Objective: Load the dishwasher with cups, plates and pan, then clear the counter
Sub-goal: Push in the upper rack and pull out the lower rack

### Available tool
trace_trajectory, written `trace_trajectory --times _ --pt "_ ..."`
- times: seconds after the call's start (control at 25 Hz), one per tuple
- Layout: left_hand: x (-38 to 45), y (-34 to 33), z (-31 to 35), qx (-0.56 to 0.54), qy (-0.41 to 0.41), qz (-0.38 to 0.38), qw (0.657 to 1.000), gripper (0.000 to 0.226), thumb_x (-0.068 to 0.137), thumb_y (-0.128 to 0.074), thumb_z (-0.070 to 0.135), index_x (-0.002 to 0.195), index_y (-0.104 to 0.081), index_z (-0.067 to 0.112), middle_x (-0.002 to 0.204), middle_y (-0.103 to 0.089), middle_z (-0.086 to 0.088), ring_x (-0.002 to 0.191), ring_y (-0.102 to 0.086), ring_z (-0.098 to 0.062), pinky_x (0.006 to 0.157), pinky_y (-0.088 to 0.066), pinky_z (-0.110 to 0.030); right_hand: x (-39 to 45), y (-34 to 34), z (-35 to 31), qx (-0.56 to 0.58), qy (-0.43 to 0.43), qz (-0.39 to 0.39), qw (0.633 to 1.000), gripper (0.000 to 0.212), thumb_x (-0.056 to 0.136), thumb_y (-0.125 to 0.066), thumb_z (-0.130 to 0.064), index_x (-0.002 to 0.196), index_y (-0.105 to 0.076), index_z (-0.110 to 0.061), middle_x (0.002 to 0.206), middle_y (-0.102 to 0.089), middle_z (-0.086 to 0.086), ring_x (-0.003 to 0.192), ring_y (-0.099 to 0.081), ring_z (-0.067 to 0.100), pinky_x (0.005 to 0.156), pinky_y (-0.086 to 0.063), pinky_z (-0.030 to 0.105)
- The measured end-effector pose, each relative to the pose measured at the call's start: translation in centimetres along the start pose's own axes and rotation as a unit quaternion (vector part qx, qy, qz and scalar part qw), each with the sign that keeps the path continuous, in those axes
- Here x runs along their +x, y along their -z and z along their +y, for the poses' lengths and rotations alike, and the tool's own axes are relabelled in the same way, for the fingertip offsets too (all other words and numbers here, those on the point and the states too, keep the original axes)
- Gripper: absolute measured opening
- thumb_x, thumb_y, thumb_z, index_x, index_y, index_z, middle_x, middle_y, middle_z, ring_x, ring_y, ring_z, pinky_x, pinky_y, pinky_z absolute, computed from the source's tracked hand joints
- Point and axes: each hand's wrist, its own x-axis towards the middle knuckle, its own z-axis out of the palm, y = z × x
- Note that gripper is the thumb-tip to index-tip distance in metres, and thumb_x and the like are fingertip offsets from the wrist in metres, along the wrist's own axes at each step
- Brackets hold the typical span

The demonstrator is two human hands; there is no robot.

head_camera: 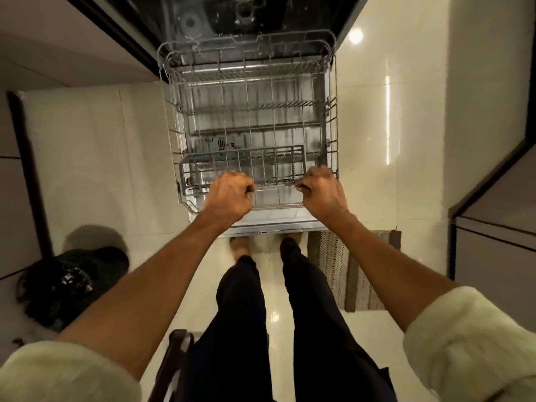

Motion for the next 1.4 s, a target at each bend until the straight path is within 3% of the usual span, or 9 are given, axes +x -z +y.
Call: trace_trajectory --times 0.16,0.36,0.52,0.72,1.0,1.16,1.4 --pt "3.6 -4.1 -1.3 -0.003 0.068 0.016 0.998 0.012 0.079 -0.073 0.007 0.087 -0.078 0.015 0.088 -0.076 -0.003 0.081 -0.069 -0.021 0.076 -0.057 -0.032 3.9 -3.8 3.7 -0.005 0.021 -0.02 1.0 0.026 0.079 -0.068 0.004 0.095 -0.081 -0.012 0.093 -0.071 0.006 0.097 -0.06 0.031 0.07 -0.051 0.034" --pt "7.8 -9.2 -3.9 -0.002 0.122 -0.003 0.993 0.013 0.082 -0.07 0.009 0.09 -0.078 0.015 0.091 -0.075 -0.003 0.082 -0.069 -0.022 0.078 -0.058 -0.034 7.1 -9.1 7.1 -0.011 0.025 -0.046 0.999 0.026 0.079 -0.069 0.003 0.092 -0.08 -0.015 0.093 -0.07 0.006 0.095 -0.061 0.03 0.072 -0.056 0.038" --pt "9.4 -12.5 -5.5 0.001 0.135 0.002 0.991 0.015 0.079 -0.068 0.003 0.082 -0.075 0.015 0.085 -0.074 -0.002 0.078 -0.068 -0.021 0.069 -0.05 -0.027 8.6 -11.6 8.1 -0.025 0.025 -0.064 0.997 0.027 0.076 -0.069 0.006 0.092 -0.08 -0.013 0.095 -0.07 0.007 0.095 -0.062 0.028 0.074 -0.056 0.037" --pt "10.0 -16.0 -7.3 0.003 0.133 -0.006 0.991 0.017 0.076 -0.065 0.0 0.078 -0.072 0.016 0.081 -0.072 -0.003 0.078 -0.068 -0.023 0.072 -0.052 -0.029 9.3 -14.4 9.3 -0.052 0.025 -0.078 0.995 0.028 0.077 -0.068 0.002 0.097 -0.079 -0.014 0.099 -0.069 0.007 0.105 -0.058 0.028 0.076 -0.052 0.038" --pt "10.8 -18.0 -8.7 0.028 0.131 -0.005 0.991 0.014 0.075 -0.066 0.0 0.078 -0.071 0.013 0.082 -0.071 -0.005 0.08 -0.065 -0.026 0.069 -0.044 -0.026 9.8 -16.4 9.8 -0.048 0.022 -0.074 0.996 0.026 0.078 -0.071 0.001 0.097 -0.079 -0.014 0.098 -0.069 0.007 0.103 -0.059 0.027 0.078 -0.054 0.037" --pt "11.2 -18.1 -9.0 0.013 0.132 -0.019 0.991 0.014 0.075 -0.066 0.0 0.079 -0.071 0.012 0.081 -0.071 -0.006 0.077 -0.066 -0.025 0.069 -0.046 -0.027 10.3 -16.7 10.0 -0.037 0.012 -0.094 0.995 0.021 0.082 -0.07 0.003 0.091 -0.079 -0.014 0.095 -0.07 0.008 0.089 -0.065 0.024 0.076 -0.06 0.041" --pt "10.8 -17.5 -9.0 -0.006 0.136 -0.016 0.991 0.018 0.079 -0.066 -0.002 0.09 -0.074 0.01 0.091 -0.072 -0.007 0.086 -0.067 -0.025 0.077 -0.055 -0.033 9.7 -15.7 9.3 -0.041 -0.014 -0.111 0.993 0.023 0.083 -0.067 0.008 0.093 -0.074 -0.012 0.097 -0.067 0.011 0.09 -0.063 0.025 0.078 -0.059 0.038"
